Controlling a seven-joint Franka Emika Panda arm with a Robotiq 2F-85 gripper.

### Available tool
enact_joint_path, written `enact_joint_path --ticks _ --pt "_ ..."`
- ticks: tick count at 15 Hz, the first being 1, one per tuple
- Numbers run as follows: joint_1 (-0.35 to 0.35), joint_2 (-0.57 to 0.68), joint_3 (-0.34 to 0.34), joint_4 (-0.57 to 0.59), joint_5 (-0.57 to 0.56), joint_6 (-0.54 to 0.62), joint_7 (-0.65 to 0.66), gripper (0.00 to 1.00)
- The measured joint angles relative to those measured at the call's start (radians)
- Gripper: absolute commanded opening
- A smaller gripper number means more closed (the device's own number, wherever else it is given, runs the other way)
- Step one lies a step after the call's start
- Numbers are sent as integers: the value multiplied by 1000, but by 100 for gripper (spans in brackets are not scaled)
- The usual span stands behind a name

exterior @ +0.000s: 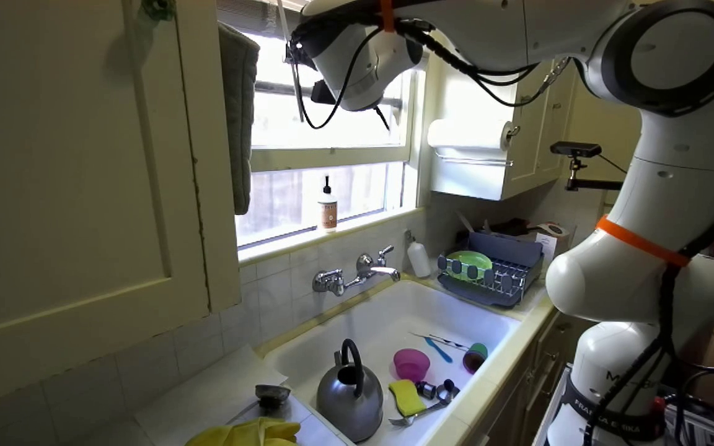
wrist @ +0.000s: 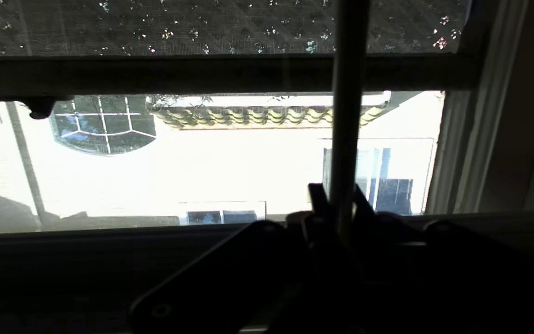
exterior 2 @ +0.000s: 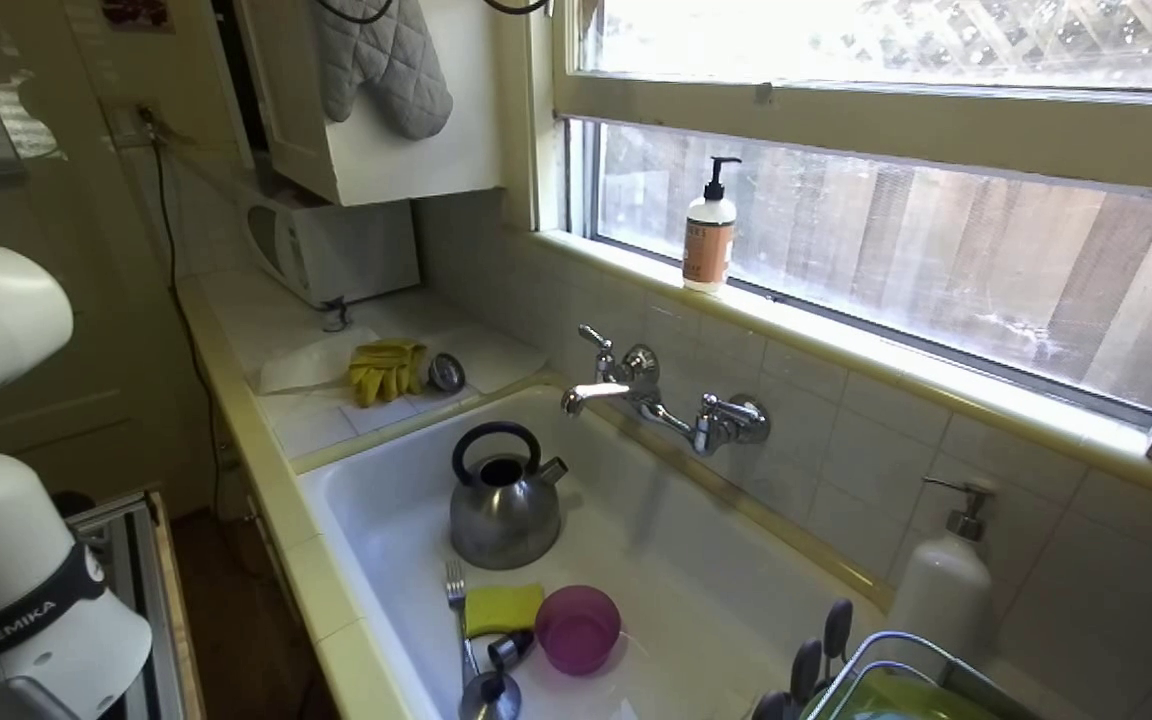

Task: Pull the curtain string

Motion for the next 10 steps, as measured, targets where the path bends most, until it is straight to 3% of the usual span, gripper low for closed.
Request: enact_joint_path --ticks 5,10 --pt "-104 -67 86 -25 75 114 -38 3" --pt "-303 -203 227 -8 188 122 -48 3"
